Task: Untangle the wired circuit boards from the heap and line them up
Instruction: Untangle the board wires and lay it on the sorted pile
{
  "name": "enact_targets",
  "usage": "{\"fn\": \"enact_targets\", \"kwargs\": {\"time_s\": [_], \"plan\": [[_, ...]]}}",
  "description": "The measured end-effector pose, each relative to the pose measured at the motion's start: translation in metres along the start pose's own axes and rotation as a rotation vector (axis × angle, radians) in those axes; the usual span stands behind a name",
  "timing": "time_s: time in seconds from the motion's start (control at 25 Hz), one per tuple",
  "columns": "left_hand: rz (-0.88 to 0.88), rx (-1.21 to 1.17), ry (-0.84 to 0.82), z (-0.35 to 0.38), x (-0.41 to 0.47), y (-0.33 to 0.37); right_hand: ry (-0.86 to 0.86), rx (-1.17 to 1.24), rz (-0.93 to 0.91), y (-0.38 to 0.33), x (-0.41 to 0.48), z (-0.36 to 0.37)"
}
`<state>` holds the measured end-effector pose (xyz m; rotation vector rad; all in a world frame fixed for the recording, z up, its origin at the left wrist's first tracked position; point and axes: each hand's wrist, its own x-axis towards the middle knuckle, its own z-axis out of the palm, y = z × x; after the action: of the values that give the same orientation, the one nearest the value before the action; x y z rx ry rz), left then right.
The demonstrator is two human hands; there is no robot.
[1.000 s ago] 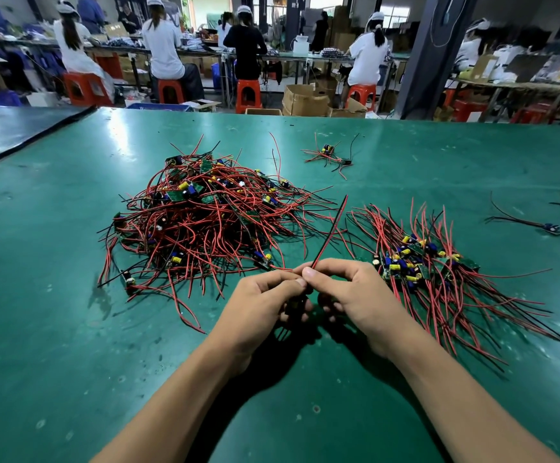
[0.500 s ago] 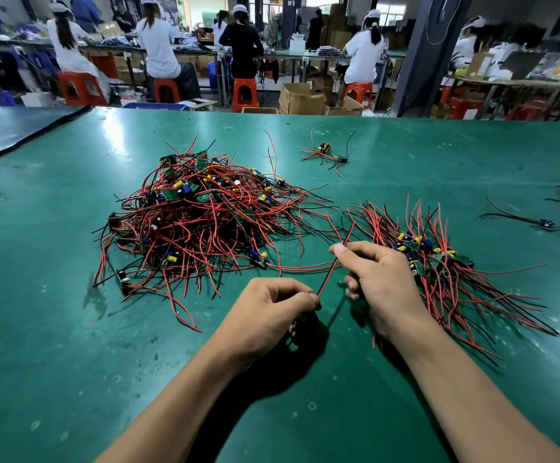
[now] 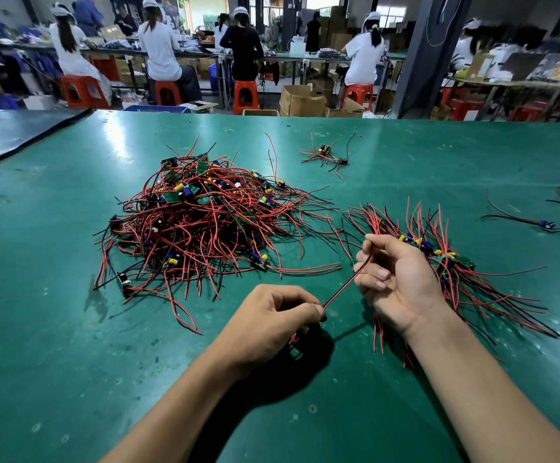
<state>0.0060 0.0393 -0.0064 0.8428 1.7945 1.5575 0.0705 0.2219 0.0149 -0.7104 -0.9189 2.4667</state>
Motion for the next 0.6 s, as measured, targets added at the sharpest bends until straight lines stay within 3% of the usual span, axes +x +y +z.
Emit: {"fn": "enact_targets", "kwargs": {"time_s": [0.16, 0.36, 0.52, 0.6], "plan": [[-0.029, -0.076, 0.029, -0.001, 0.002, 0.0, -0.051, -0.064, -0.017, 0.004, -0.001, 0.002], [-0.072, -0.377, 0.2, -0.005, 0.007, 0.003, -0.145, -0.474, -0.158, 0.02, -0.002, 0.001], [-0.059, -0.583, 0.307, -0.012, 0.009, 0.006, -0.305, -1.134, -0.348, 0.037, -0.011, 0.001], [-0.064, -0.646, 0.346, -0.013, 0.01, 0.007, -0.437, -1.175, -0.306, 0.047, -0.016, 0.004]]}}
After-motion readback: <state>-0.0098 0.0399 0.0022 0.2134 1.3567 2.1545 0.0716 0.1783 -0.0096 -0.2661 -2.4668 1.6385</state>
